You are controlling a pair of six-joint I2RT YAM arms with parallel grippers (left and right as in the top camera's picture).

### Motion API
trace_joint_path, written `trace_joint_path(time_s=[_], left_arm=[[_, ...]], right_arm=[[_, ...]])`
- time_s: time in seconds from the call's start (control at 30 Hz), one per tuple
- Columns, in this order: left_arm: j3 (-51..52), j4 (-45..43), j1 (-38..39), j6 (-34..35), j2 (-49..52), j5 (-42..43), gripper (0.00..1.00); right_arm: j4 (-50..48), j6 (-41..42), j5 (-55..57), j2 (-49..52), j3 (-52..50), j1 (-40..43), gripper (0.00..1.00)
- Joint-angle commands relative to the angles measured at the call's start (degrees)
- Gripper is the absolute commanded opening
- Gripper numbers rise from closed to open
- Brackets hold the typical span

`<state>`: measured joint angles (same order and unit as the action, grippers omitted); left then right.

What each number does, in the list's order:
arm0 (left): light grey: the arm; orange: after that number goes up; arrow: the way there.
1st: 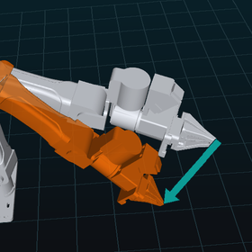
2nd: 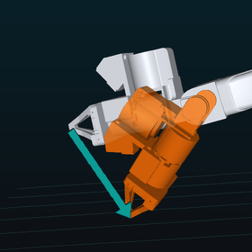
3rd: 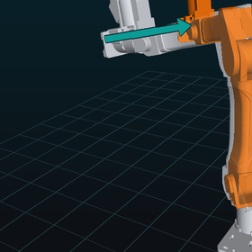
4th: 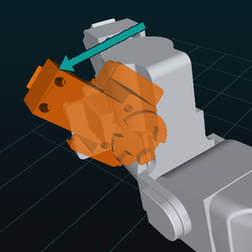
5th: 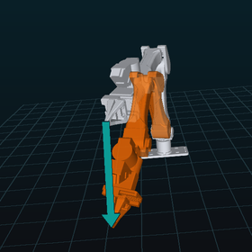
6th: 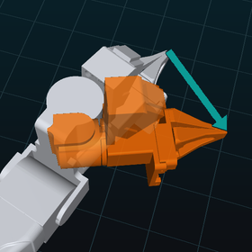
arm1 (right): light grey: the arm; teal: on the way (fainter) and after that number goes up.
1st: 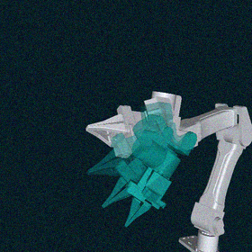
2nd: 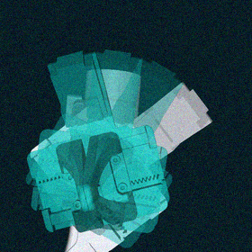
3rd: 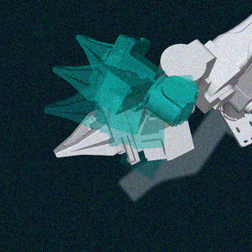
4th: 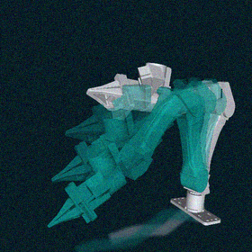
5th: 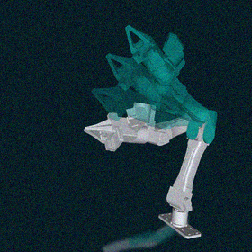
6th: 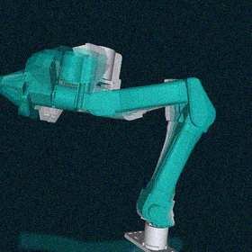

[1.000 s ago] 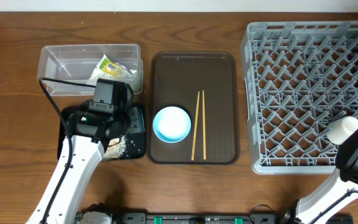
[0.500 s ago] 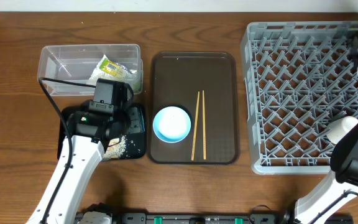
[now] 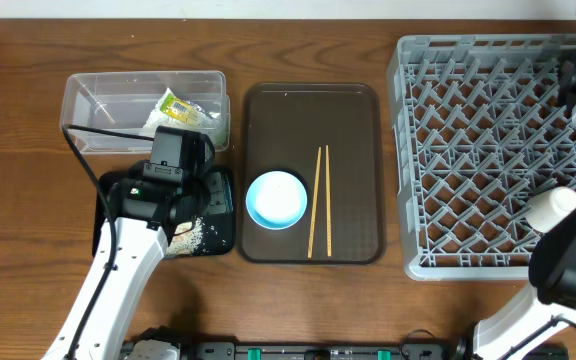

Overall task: Sort waste into correct bins and load items into the dishwasher rack
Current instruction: 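Move the right gripper left to the light-blue bowl rim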

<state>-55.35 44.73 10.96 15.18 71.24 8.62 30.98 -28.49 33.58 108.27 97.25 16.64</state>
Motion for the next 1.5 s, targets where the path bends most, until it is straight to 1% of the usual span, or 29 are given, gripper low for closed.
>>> trace_joint_path(time_s=[0.0, 0.07, 0.13, 0.23, 0.27, 0.33, 0.43, 0.53, 0.67, 0.77, 0.87, 1.0, 1.1, 1.37, 1.47], left_arm=[[-0.28, -0.04, -0.28, 0.33, -0.52, -0.33, 0.58], [-0.28, -0.04, -0.28, 0.33, -0.52, -0.33, 0.58], [-0.28, 0.00, -0.28, 0.33, -0.50, -0.33, 0.58], [-0.28, 0.24, -0.28, 0.33, -0.50, -0.33, 0.58], [-0.28, 0.26, -0.28, 0.33, -0.52, -0.33, 0.58], [-0.28, 0.46, -0.28, 0.33, -0.52, -0.33, 0.58], [-0.28, 1.38, -0.28, 0.31, -0.50, -0.83, 0.58], [-0.28, 2.47, -0.28, 0.39, -0.52, -1.81, 0.58], [-0.28, 4.39, -0.28, 0.57, -0.50, -2.29, 0.58], [-0.28, 5.09, -0.28, 0.57, -0.52, -2.29, 0.58], [-0.28, 5.77, -0.28, 0.55, -0.50, -2.29, 0.58], [-0.28, 6.67, -0.28, 0.52, -0.50, -2.29, 0.58], [-0.28, 6.69, -0.28, 0.52, -0.50, -2.29, 0.58], [-0.28, 6.69, -0.28, 0.55, -0.50, -2.27, 0.58], [-0.28, 6.69, -0.28, 0.55, -0.50, -2.27, 0.58]], right_arm=[[1.79, 3.91, -17.73, -6.32, -0.52, -1.18, 0.78], [3.89, 6.12, -25.57, -8.57, -0.52, -1.49, 0.75], [6.32, 8.74, -33.73, -10.23, -0.52, -1.79, 0.75], [10.21, 14.03, -46.29, -11.74, -0.52, -2.60, 0.70], [11.87, 15.76, -51.82, -11.96, -0.52, -3.08, 0.69], [14.08, 19.52, -58.53, -11.96, -0.52, -3.96, 0.71], [18.99, 23.80, -63.80, -11.82, -0.55, -6.73, 0.72], [23.26, 23.76, -63.82, -11.82, -0.57, -10.62, 0.72], [26.60, 23.76, -62.60, -11.50, -0.79, -18.88, 0.75], [26.88, 23.80, -59.25, -11.17, -1.90, -25.22, 0.70], [26.34, 24.85, -56.35, -10.62, -3.67, -30.64, 0.69], [23.87, 28.44, -54.36, -9.46, -7.50, -37.00, 0.69], [20.11, 31.47, -54.34, -8.46, -11.78, -41.38, 0.66], [9.44, 38.32, -53.90, -5.49, -21.16, -47.91, 0.48], [7.21, 42.05, -50.40, -3.82, -23.02, -49.88, 0.44]])
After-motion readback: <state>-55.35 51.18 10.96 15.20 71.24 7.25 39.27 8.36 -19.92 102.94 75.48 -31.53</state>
